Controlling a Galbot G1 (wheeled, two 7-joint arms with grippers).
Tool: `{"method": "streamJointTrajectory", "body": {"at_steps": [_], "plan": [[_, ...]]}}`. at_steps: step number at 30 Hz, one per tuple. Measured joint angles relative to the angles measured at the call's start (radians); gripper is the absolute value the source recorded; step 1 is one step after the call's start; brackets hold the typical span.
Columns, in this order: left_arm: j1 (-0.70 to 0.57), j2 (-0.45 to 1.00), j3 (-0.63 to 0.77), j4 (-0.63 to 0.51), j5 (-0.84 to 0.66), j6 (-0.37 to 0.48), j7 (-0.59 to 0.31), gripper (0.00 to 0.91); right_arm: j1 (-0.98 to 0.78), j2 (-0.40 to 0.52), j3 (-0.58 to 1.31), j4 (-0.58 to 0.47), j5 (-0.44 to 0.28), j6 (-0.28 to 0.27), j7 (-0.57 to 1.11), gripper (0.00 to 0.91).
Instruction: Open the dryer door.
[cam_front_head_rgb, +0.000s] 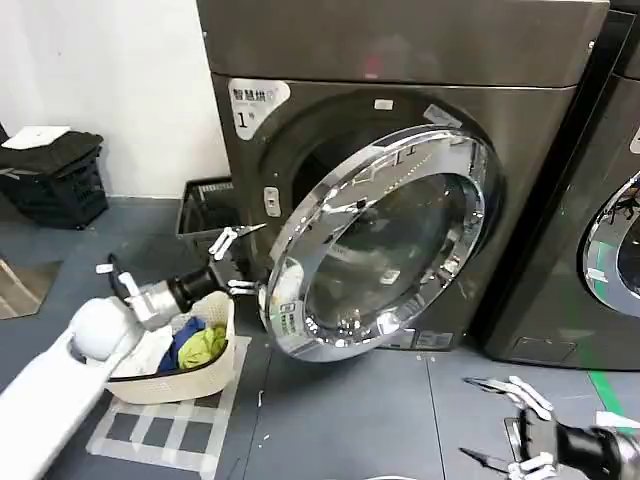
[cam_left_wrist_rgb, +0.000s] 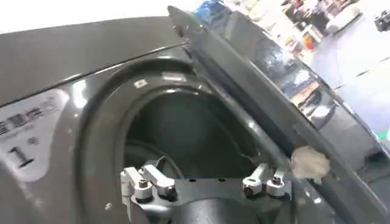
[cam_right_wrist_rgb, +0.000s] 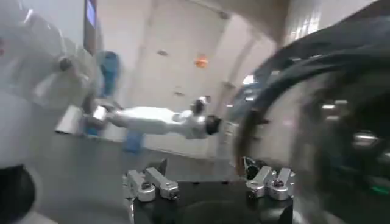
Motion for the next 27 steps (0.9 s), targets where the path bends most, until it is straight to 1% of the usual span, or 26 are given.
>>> {"method": "streamJointTrajectory", "body": {"at_steps": [3, 5, 7, 9, 12, 14, 15, 18, 20, 24, 27], "plan": [[-0.035, -0.008, 0.054, 0.001, -0.002, -0.003, 0.001, 0.907, -0.039, 0.05, 0.084, -0.032, -0.022, 0.056, 0.093, 0.907], [-0.057, -0.015, 0.09, 0.002, -0.002, -0.005, 0.001, 0.907, -0.058, 0.084, 0.134, -0.053, -0.057, 0.096, 0.185, 0.907], [-0.077, -0.021, 0.123, 0.002, -0.002, -0.01, 0.001, 0.907, -0.075, 0.125, 0.186, -0.072, -0.107, 0.109, 0.301, 0.907], [-0.097, -0.028, 0.155, 0.002, -0.002, -0.013, 0.001, 0.907, -0.091, 0.163, 0.23, -0.083, -0.173, 0.097, 0.425, 0.907], [-0.126, -0.04, 0.203, 0.003, -0.001, -0.015, 0.002, 0.907, -0.108, 0.218, 0.293, -0.09, -0.288, 0.05, 0.621, 0.907], [-0.146, -0.048, 0.233, 0.004, -0.001, -0.016, 0.002, 0.907, -0.114, 0.246, 0.326, -0.089, -0.341, 0.012, 0.746, 0.907], [-0.155, -0.053, 0.247, 0.004, -0.001, -0.016, 0.002, 0.907, -0.112, 0.262, 0.347, -0.085, -0.361, -0.026, 0.817, 0.907], [-0.183, -0.068, 0.289, 0.007, -0.001, -0.016, 0.002, 0.907, -0.103, 0.297, 0.402, -0.08, -0.397, -0.118, 0.995, 0.907], [-0.203, -0.08, 0.319, 0.013, 0.0, -0.018, 0.002, 0.907, -0.096, 0.314, 0.448, -0.083, -0.422, -0.17, 1.082, 0.907], [-0.244, -0.105, 0.384, 0.025, 0.001, -0.019, -0.001, 0.907, -0.071, 0.345, 0.557, -0.109, -0.504, -0.233, 1.225, 0.907], [-0.279, -0.129, 0.436, 0.037, 0.002, -0.019, -0.003, 0.907, -0.061, 0.368, 0.632, -0.126, -0.531, -0.262, 1.289, 0.907]]}}
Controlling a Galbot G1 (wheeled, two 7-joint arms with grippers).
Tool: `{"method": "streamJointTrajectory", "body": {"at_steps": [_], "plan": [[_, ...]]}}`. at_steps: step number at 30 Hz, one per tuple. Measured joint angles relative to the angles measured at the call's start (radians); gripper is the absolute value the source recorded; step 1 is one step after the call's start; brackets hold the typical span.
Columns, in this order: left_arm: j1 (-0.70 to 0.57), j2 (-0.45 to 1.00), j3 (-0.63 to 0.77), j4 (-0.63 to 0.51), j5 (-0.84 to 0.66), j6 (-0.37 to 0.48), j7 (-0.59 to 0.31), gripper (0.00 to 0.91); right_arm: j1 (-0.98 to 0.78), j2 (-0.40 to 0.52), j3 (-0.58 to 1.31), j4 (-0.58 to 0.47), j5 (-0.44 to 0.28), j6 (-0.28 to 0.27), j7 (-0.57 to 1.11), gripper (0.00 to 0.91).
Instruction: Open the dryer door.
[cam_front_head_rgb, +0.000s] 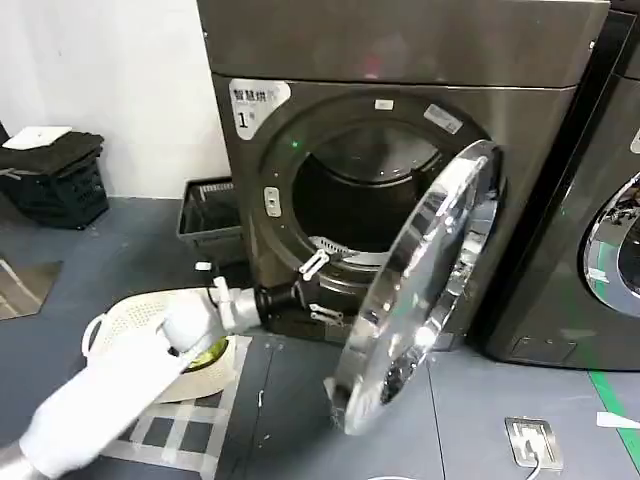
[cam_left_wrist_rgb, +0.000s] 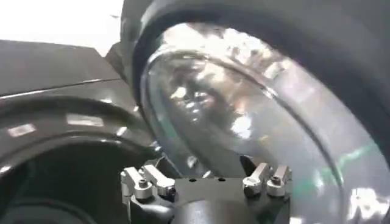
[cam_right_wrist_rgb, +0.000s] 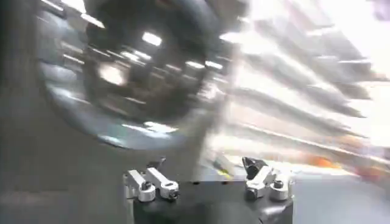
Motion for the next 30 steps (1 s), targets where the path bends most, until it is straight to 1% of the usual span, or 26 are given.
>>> {"method": "streamJointTrajectory", "body": {"at_steps": [4, 9, 11, 12, 17, 20, 25, 30], "plan": [[-0.048, -0.041, 0.066, 0.022, 0.002, 0.007, -0.003, 0.907, 0.003, 0.035, 0.082, -0.003, -0.015, -0.011, 0.047, 0.907], [-0.104, -0.102, 0.142, 0.048, 0.004, 0.024, -0.01, 0.907, 0.005, 0.07, 0.156, -0.011, 0.0, 0.011, 0.059, 0.907], [-0.121, -0.128, 0.169, 0.055, 0.007, 0.029, -0.02, 0.907, 0.005, 0.074, 0.185, -0.014, -0.001, 0.01, 0.079, 0.907], [-0.132, -0.141, 0.182, 0.06, 0.007, 0.032, -0.024, 0.907, 0.002, 0.074, 0.198, -0.014, -0.003, 0.004, 0.089, 0.907], [-0.184, -0.2, 0.251, 0.1, 0.007, 0.036, -0.042, 0.907, -0.013, 0.074, 0.269, -0.014, -0.027, -0.071, 0.146, 0.907], [-0.214, -0.241, 0.292, 0.132, 0.004, 0.035, -0.049, 0.907, -0.028, 0.072, 0.319, -0.021, -0.047, -0.096, 0.176, 0.907], [-0.274, -0.316, 0.352, 0.194, -0.005, 0.037, -0.054, 0.907, -0.047, 0.072, 0.39, -0.037, -0.077, -0.101, 0.198, 0.907], [-0.34, -0.404, 0.404, 0.269, -0.008, 0.041, -0.057, 0.907, -0.058, 0.087, 0.436, -0.033, -0.074, -0.096, 0.198, 0.907]]}}
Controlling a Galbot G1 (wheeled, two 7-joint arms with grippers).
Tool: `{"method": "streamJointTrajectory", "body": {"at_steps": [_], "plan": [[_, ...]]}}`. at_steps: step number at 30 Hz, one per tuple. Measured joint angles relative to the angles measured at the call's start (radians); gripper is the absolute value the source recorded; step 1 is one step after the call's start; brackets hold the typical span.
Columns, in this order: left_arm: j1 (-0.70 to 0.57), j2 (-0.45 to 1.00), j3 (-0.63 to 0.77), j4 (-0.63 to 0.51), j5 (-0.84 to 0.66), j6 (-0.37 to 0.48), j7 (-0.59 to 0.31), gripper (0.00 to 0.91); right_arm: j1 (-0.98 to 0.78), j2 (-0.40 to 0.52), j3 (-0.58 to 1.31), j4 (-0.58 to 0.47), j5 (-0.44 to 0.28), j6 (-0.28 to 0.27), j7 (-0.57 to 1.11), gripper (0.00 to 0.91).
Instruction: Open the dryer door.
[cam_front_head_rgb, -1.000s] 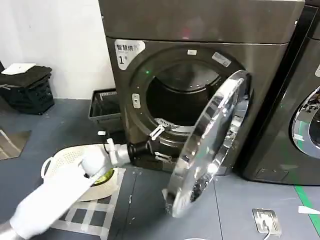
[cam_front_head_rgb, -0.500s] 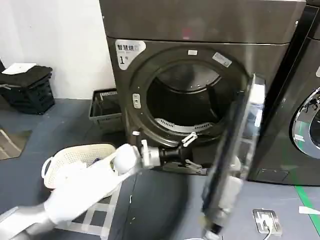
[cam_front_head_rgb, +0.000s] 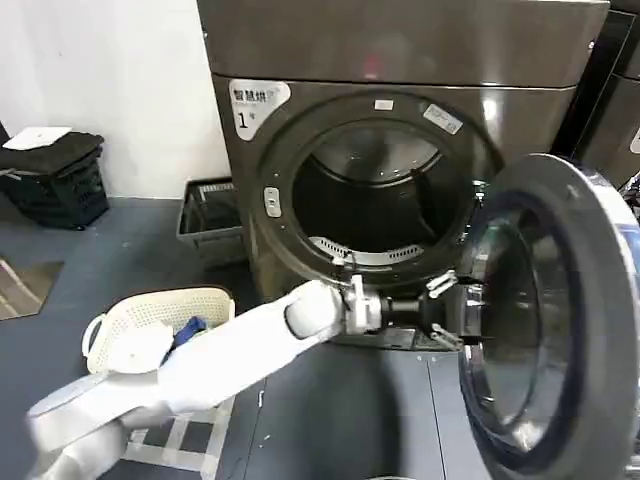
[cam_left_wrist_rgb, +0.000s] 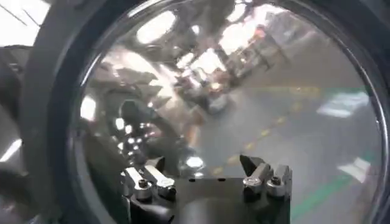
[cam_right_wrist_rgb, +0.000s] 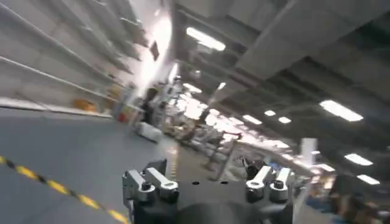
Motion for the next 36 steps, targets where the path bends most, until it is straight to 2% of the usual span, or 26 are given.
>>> {"method": "streamJointTrajectory", "body": {"at_steps": [4, 14, 20, 24, 30, 36], "plan": [[-0.039, -0.076, 0.034, 0.052, -0.003, 0.007, -0.002, 0.907, -0.005, 0.01, 0.027, 0.004, -0.003, 0.0, 0.016, 0.907], [-0.086, -0.215, 0.069, 0.153, 0.008, 0.047, -0.022, 0.907, -0.018, 0.006, 0.086, -0.002, -0.023, -0.041, 0.088, 0.907], [-0.092, -0.282, 0.073, 0.211, 0.014, 0.064, -0.028, 0.907, -0.023, 0.015, 0.102, 0.011, -0.018, -0.038, 0.087, 0.907], [-0.099, -0.324, 0.073, 0.254, 0.018, 0.067, -0.028, 0.907, -0.023, 0.023, 0.101, 0.026, 0.012, -0.057, 0.089, 0.907], [-0.105, -0.348, 0.072, 0.307, 0.017, 0.097, -0.033, 0.907, -0.022, 0.022, 0.099, 0.022, 0.035, -0.033, 0.086, 0.907], [-0.105, -0.348, 0.07, 0.315, 0.015, 0.113, -0.033, 0.907, -0.037, 0.02, 0.102, -0.001, 0.05, -0.032, 0.079, 0.907]]}}
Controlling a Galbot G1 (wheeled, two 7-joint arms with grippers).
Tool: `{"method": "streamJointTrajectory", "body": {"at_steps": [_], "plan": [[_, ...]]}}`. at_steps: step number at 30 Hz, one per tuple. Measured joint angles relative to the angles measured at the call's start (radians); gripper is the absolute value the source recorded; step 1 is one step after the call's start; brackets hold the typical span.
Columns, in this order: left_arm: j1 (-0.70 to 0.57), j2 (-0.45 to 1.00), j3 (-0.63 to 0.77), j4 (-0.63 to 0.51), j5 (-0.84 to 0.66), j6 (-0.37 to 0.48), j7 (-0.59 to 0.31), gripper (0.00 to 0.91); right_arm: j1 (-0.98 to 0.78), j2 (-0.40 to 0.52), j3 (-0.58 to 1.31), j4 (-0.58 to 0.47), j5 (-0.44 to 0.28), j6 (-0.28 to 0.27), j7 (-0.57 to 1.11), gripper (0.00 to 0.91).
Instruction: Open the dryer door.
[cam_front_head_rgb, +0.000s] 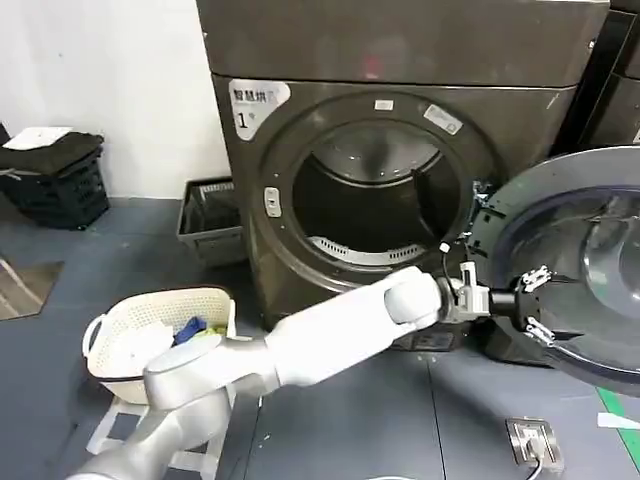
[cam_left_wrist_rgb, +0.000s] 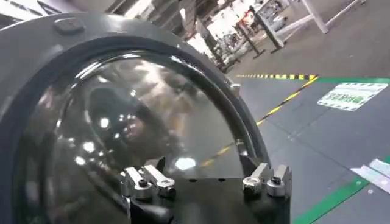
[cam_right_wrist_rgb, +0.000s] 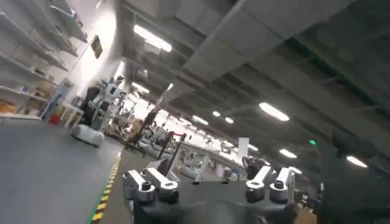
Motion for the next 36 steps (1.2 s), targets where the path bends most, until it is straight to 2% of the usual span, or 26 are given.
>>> {"method": "streamJointTrajectory", "body": {"at_steps": [6, 10, 13, 18, 28, 36], "plan": [[-0.001, 0.0, -0.001, -0.01, -0.003, 0.014, -0.009, 0.907, -0.017, -0.02, 0.008, -0.038, -0.004, -0.015, -0.006, 0.907], [-0.001, 0.0, -0.011, -0.037, -0.01, 0.074, -0.013, 0.907, -0.032, -0.041, 0.012, -0.089, -0.003, -0.004, -0.005, 0.907], [-0.001, 0.0, -0.014, -0.084, -0.025, 0.134, -0.013, 0.907, -0.037, -0.06, 0.012, -0.131, -0.003, 0.007, -0.005, 0.907], [0.015, 0.011, -0.017, -0.194, -0.037, 0.155, -0.012, 0.907, -0.042, -0.085, 0.007, -0.184, -0.004, 0.01, -0.007, 0.907], [0.029, 0.258, -0.027, -0.41, -0.097, 0.149, -0.061, 0.907, -0.039, -0.135, -0.021, -0.254, 0.003, 0.029, -0.019, 0.907], [0.078, 0.459, -0.06, -0.601, -0.175, 0.233, -0.153, 0.907, -0.03, -0.168, -0.035, -0.271, 0.028, 0.025, -0.034, 0.907]]}}
